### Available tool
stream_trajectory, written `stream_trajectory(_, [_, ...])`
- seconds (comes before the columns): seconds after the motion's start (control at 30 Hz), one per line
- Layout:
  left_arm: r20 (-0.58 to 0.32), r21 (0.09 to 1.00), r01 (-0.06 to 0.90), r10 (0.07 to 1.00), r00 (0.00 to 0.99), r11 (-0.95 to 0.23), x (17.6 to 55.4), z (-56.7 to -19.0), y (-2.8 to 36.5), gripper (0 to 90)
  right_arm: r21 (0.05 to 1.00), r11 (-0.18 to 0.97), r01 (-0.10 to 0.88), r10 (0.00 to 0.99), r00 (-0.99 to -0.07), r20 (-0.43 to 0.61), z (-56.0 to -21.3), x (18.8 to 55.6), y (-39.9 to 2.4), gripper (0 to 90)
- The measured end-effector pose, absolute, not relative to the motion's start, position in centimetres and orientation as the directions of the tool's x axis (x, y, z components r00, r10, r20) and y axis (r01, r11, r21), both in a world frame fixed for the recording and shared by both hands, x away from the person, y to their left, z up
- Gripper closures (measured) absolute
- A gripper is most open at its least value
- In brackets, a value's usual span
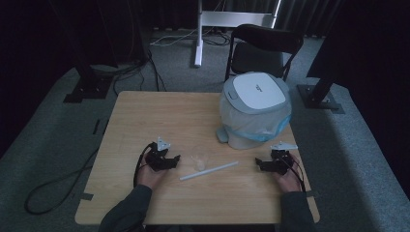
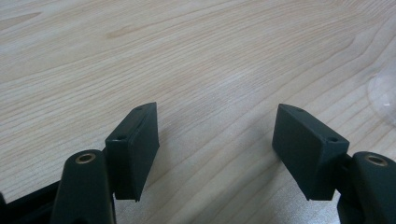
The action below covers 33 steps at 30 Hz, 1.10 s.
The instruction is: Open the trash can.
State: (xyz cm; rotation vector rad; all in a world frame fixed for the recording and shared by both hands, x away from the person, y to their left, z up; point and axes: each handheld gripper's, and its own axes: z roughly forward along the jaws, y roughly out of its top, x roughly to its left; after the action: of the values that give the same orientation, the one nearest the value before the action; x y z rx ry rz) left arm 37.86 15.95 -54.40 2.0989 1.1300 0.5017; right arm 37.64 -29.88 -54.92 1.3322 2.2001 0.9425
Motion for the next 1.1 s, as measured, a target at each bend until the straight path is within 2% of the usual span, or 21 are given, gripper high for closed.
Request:
stream_trajectory(0.1, [0.012,0.727,0.568,0.836,0.549,-0.384,37.9,-54.4,16.0,32.0,0.723,0.317,0.614,0.885,-0.465,0.007,-54.9,37.7,-29.9,12.5])
stream_trajectory(0.33, [0.015,0.725,0.563,0.826,0.564,-0.398,37.6,-54.2,16.0,40.8,0.723,0.318,0.614,0.884,-0.467,0.007,-54.9,37.7,-30.0,12.6])
stream_trajectory(0.83, [0.029,0.714,0.571,0.832,0.553,-0.405,37.6,-53.8,16.0,43.8,0.722,0.318,0.614,0.885,-0.466,0.007,-54.9,37.7,-29.9,12.6])
stream_trajectory(1.1, [-0.012,0.745,0.561,0.833,0.553,-0.362,37.5,-52.7,16.4,46.7,0.723,0.317,0.614,0.885,-0.465,0.007,-54.9,37.7,-29.9,12.6])
